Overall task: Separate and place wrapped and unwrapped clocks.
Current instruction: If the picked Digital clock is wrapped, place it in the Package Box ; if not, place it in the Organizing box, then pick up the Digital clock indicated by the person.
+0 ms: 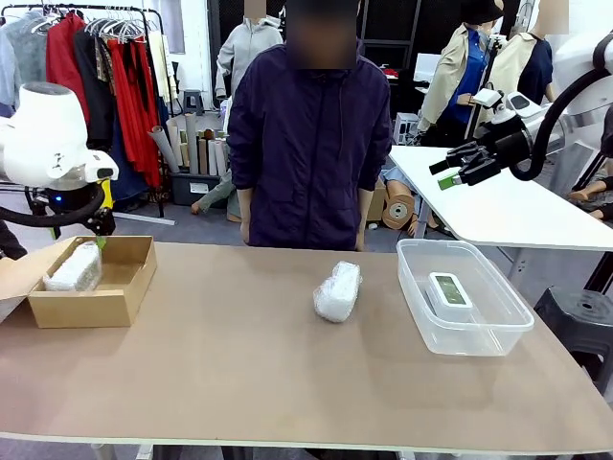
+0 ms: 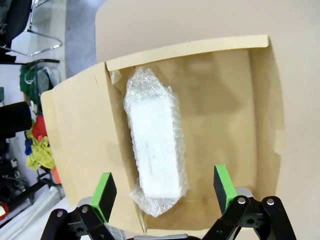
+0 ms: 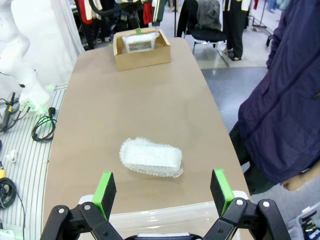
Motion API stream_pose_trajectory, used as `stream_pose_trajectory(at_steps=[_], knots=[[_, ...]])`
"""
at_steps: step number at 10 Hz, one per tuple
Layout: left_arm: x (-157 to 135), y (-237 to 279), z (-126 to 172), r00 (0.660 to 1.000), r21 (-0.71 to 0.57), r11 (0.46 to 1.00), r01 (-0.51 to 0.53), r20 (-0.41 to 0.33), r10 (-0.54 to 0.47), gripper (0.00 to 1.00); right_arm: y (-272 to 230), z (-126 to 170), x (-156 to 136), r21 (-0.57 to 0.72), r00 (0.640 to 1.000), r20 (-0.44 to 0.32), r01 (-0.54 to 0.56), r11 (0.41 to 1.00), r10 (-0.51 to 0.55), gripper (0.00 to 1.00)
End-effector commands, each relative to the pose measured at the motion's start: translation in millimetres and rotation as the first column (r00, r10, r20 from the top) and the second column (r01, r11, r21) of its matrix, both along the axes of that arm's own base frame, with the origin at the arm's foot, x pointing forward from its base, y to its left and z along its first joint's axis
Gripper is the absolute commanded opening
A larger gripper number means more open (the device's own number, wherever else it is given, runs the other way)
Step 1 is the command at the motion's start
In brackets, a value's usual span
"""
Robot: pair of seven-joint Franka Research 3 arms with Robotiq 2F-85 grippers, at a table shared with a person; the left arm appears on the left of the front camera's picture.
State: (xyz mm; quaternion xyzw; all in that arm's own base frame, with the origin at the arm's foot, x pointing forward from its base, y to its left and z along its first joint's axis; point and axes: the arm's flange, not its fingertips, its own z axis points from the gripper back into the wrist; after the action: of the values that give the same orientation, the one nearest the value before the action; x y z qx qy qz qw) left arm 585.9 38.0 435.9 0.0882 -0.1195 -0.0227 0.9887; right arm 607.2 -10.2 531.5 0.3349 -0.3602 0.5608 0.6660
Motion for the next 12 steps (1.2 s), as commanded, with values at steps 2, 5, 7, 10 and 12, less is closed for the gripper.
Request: stream_pose_trajectory(at_steps=[2, 5, 7, 10, 12], knots=[[-8.9, 5.0, 4.7, 1.0, -0.036, 0.999, 0.011, -0.01, -0.011, 1.0, 1.4, 2.0, -0.3, 0.004, 1.0, 0.002, -0.004, 1.0, 0.004, 1.0], [-3.5, 1.3, 7.6, 1.0, -0.025, 1.0, -0.012, -0.001, 0.012, 1.0, 1.4, 2.0, -0.3, 0.004, 1.0, 0.002, -0.004, 1.0, 0.004, 1.0], [-3.5, 1.3, 7.6, 1.0, -0.025, 1.0, -0.012, -0.001, 0.012, 1.0, 1.4, 2.0, -0.3, 0.004, 1.0, 0.002, -0.004, 1.0, 0.004, 1.0], [-3.5, 1.3, 7.6, 1.0, -0.025, 1.0, -0.012, -0.001, 0.012, 1.0, 1.4, 2.0, -0.3, 0.004, 1.0, 0.002, -0.004, 1.0, 0.004, 1.0], [-3.5, 1.3, 7.6, 1.0, -0.025, 1.0, -0.012, -0.001, 0.012, 1.0, 1.4, 2.0, -0.3, 0.004, 1.0, 0.002, -0.004, 1.0, 0.004, 1.0]])
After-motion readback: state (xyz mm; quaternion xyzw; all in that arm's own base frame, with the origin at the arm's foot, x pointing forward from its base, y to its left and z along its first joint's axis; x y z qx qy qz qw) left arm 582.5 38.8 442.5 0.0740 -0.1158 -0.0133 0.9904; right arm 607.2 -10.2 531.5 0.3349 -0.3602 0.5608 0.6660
